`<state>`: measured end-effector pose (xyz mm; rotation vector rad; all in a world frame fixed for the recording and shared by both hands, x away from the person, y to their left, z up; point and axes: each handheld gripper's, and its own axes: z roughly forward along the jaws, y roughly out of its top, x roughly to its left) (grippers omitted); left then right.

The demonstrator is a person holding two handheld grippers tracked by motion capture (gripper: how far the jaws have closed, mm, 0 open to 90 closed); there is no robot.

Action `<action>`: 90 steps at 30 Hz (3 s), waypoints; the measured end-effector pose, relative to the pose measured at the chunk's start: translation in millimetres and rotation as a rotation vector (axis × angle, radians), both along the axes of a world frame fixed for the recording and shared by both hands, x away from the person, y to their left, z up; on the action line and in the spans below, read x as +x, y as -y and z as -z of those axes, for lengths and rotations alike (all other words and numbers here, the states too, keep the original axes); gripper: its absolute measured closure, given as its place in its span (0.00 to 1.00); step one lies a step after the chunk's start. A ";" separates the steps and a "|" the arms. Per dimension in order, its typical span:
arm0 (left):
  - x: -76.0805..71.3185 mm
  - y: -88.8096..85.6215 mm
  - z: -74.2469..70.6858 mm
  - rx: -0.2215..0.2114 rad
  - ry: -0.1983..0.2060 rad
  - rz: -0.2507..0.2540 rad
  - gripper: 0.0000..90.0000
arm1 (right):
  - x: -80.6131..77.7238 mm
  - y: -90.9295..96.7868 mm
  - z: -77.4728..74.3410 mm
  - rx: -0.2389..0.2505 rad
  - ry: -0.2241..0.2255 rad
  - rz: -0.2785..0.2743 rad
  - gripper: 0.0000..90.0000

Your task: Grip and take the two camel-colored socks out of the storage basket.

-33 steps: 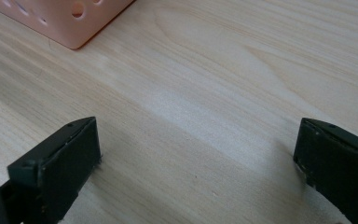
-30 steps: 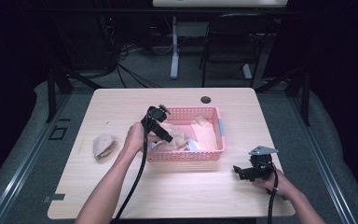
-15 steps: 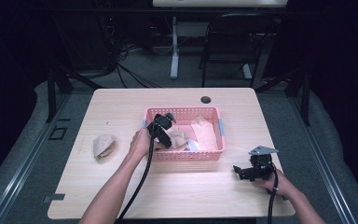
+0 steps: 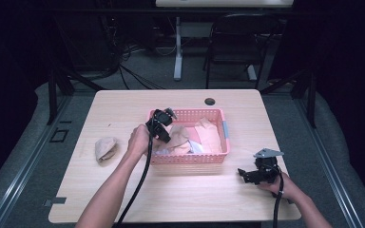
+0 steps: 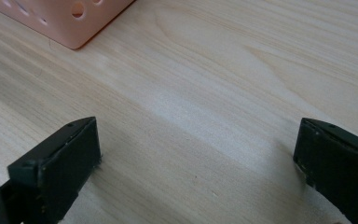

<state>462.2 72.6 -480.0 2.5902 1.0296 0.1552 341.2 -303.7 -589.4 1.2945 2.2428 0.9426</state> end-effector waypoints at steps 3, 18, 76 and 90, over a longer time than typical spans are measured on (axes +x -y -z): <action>0.1 -3.6 -14.6 -0.013 0.017 0.002 0.93 | 0.1 0.0 -0.1 0.000 0.000 0.000 0.00; -9.3 -8.4 -73.4 -0.035 0.110 0.007 0.93 | 0.1 0.3 -0.6 -0.006 -0.008 -0.012 0.00; -42.0 -195.3 -106.5 -0.088 0.134 -0.324 0.93 | -0.3 -0.4 -0.3 -0.003 -0.005 -0.011 0.00; -37.1 -218.4 -40.0 -0.071 0.048 -0.396 0.93 | -0.3 -0.4 -0.3 -0.003 -0.005 -0.011 0.00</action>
